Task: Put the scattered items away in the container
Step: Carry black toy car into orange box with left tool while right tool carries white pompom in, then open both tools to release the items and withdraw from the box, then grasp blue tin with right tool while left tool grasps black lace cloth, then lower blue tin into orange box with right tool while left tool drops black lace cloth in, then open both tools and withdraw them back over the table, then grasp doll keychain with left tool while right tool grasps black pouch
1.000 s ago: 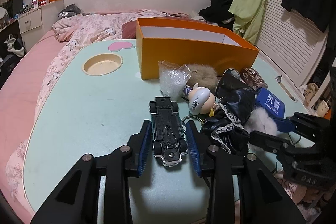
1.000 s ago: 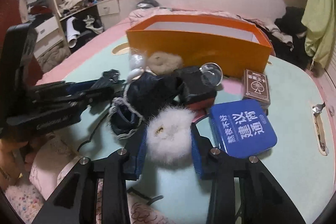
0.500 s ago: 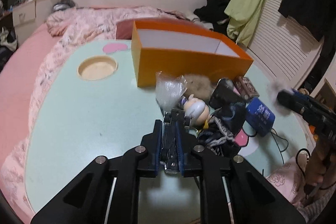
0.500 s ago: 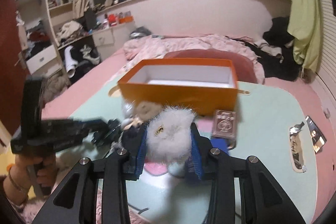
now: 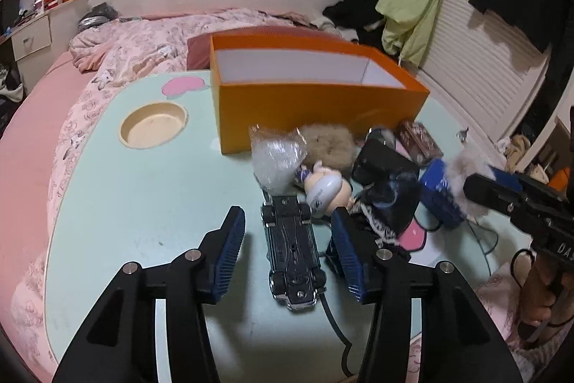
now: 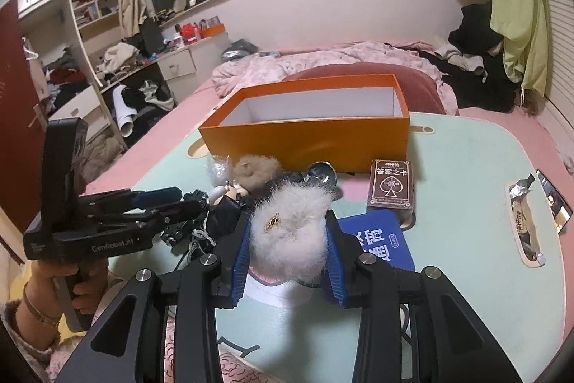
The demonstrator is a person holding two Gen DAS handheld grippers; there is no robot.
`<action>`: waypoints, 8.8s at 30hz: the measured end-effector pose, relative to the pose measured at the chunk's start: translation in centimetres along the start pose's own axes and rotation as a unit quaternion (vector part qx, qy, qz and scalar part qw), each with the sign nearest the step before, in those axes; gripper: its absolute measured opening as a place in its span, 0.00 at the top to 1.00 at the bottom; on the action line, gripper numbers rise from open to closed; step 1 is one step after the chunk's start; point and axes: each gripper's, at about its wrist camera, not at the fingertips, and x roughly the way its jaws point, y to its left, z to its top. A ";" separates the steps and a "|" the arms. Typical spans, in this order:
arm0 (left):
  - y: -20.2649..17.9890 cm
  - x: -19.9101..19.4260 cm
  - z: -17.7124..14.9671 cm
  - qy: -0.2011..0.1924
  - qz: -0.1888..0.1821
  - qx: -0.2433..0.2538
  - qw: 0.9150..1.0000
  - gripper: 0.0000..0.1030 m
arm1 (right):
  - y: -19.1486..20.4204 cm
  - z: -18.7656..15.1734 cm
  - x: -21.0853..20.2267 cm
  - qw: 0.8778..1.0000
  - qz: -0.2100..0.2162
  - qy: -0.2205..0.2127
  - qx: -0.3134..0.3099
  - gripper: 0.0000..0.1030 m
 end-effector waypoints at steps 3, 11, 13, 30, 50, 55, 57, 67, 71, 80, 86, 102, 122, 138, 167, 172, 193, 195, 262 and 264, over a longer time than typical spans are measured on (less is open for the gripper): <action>-0.2 0.9 -0.3 0.016 0.027 0.006 0.999 0.71 | -0.1 -0.1 0.0 1.000 0.002 0.000 0.004 0.65; 0.2 -1.6 0.1 -0.030 -0.007 -0.007 1.000 0.72 | -0.2 0.4 0.0 1.000 -0.001 -0.001 0.002 0.65; 0.5 -2.6 1.4 -0.046 -0.017 -0.013 0.999 0.72 | -0.2 1.2 -0.1 1.000 -0.008 -0.009 -0.008 0.65; 1.7 4.9 13.6 -0.059 -0.002 -0.028 0.998 0.72 | -5.1 11.3 13.3 0.996 -0.052 0.069 0.017 0.65; 1.6 -0.3 9.8 -0.090 -0.015 -0.041 0.995 0.36 | -3.6 10.0 5.2 0.999 0.004 -0.010 0.045 0.31; 0.6 -2.0 5.7 -0.070 -0.021 -0.032 0.997 0.35 | -1.8 6.2 1.6 1.000 -0.003 0.003 0.023 0.26; 0.2 -2.4 3.9 -0.065 -0.017 -0.030 0.997 0.35 | -1.1 4.1 0.9 1.000 -0.003 0.022 0.022 0.22; -0.2 -0.9 -2.3 -0.007 -0.008 -0.034 0.999 0.29 | 0.6 -4.6 0.6 0.994 -0.086 0.071 0.012 0.19; -0.2 -1.1 -2.7 -0.018 -0.005 -0.034 0.999 0.20 | 0.9 -6.2 0.4 0.988 -0.148 0.036 -0.004 0.06; -1.4 -0.5 -2.8 -0.012 0.025 0.002 1.000 0.15 | 0.5 -5.7 1.6 0.985 -0.168 0.046 -0.009 0.02; -1.2 -0.6 -2.8 -0.013 0.021 0.000 1.000 0.15 | -0.6 -4.0 0.9 0.987 -0.154 0.037 0.026 0.02; -1.2 -0.6 -2.8 -0.014 0.020 0.001 1.000 0.15 | -2.4 -0.4 5.7 0.980 -0.174 0.099 -0.001 0.36; -6.0 -1.4 -1.1 -0.019 -0.046 0.070 0.996 0.16 | -2.2 -3.4 1.4 0.989 -0.141 0.001 0.040 0.36; -5.8 -1.9 -2.6 0.008 -0.104 0.054 0.993 0.71 | -2.0 -3.3 1.2 0.989 -0.143 0.002 0.039 0.36; -1.2 2.7 13.4 -0.084 -0.044 -0.001 0.995 0.71 | -4.4 12.9 10.4 0.989 -0.140 0.008 0.053 0.36; -0.1 4.1 13.2 -0.073 -0.029 -0.011 0.997 0.70 | -4.7 13.6 12.1 0.988 -0.139 0.017 0.059 0.35; 0.2 -2.6 7.4 -0.086 -0.030 -0.027 0.995 0.27 | -2.6 10.1 4.3 0.985 -0.144 -0.019 0.097 0.14; -0.1 -2.9 5.7 -0.081 -0.036 -0.033 0.996 0.27 | -1.6 8.7 3.6 0.985 -0.146 -0.010 0.090 0.14; -2.6 -0.2 2.3 -0.021 -0.021 0.049 0.998 0.38 | 0.8 -2.5 6.4 0.962 -0.250 0.097 0.044 0.01; -3.4 0.5 2.4 -0.012 -0.017 0.058 0.998 0.38 | 0.8 -2.5 6.4 0.962 -0.251 0.097 0.044 0.01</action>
